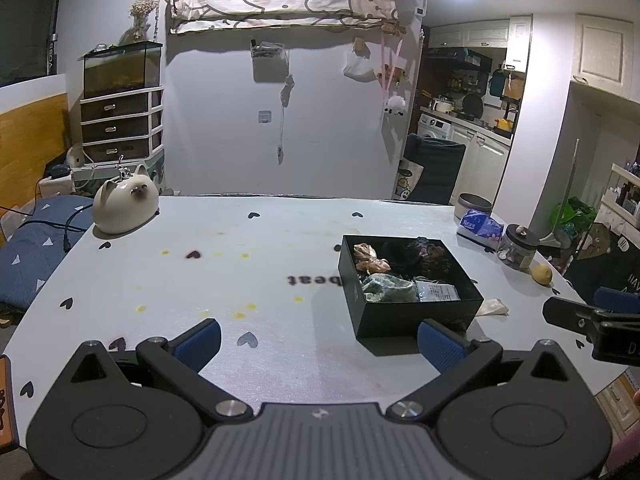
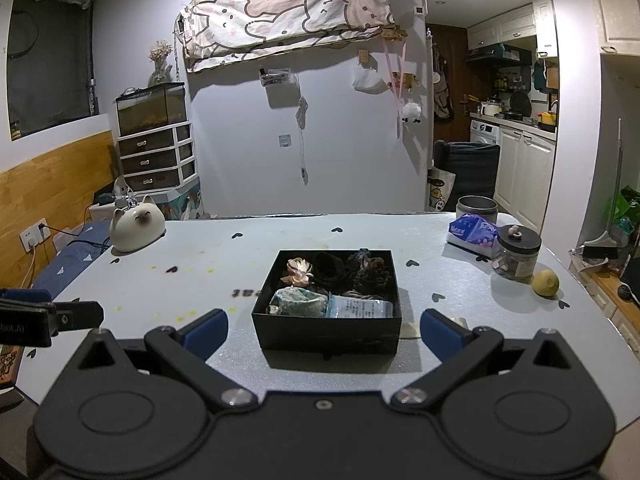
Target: Organize soft objects
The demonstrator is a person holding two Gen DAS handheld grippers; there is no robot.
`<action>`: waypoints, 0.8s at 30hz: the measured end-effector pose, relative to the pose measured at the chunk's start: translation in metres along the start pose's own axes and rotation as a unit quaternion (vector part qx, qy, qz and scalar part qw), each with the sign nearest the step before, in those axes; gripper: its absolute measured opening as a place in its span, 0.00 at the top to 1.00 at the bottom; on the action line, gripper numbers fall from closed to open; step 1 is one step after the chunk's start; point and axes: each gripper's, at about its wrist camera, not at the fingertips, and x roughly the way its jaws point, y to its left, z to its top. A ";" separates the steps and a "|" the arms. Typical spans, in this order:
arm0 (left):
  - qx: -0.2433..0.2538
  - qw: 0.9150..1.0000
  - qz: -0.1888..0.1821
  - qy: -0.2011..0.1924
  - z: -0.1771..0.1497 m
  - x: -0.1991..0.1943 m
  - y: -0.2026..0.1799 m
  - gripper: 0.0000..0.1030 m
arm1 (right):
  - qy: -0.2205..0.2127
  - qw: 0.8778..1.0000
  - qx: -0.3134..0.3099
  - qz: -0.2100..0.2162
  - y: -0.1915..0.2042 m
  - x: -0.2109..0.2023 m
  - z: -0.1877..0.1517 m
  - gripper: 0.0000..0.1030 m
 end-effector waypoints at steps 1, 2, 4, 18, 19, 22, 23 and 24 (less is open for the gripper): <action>0.000 1.000 0.000 0.000 0.000 0.000 0.000 0.00 | 0.000 1.000 0.000 0.000 0.000 0.000 0.000 0.00; 0.000 1.000 0.000 0.000 0.000 0.000 0.000 0.00 | 0.000 1.000 0.000 0.001 0.001 0.000 0.000 0.00; -0.001 1.000 0.000 0.000 0.000 0.000 0.000 0.00 | 0.001 1.000 0.000 0.002 0.002 0.001 0.000 0.00; -0.005 1.000 0.006 0.001 -0.001 0.003 -0.001 0.00 | 0.004 1.000 -0.003 0.008 0.000 0.005 0.000 0.00; -0.005 1.000 0.006 0.001 -0.001 0.003 -0.001 0.00 | 0.004 1.000 -0.003 0.008 0.001 0.005 0.000 0.00; -0.005 1.000 0.006 0.001 -0.001 0.003 -0.001 0.00 | 0.004 1.000 -0.003 0.008 0.001 0.005 0.000 0.00; -0.005 1.000 0.006 0.001 -0.001 0.003 -0.001 0.00 | 0.004 1.000 -0.002 0.008 0.001 0.005 0.000 0.00; -0.005 1.000 0.006 0.001 -0.001 0.003 -0.001 0.00 | 0.004 1.000 -0.002 0.008 0.001 0.005 0.000 0.00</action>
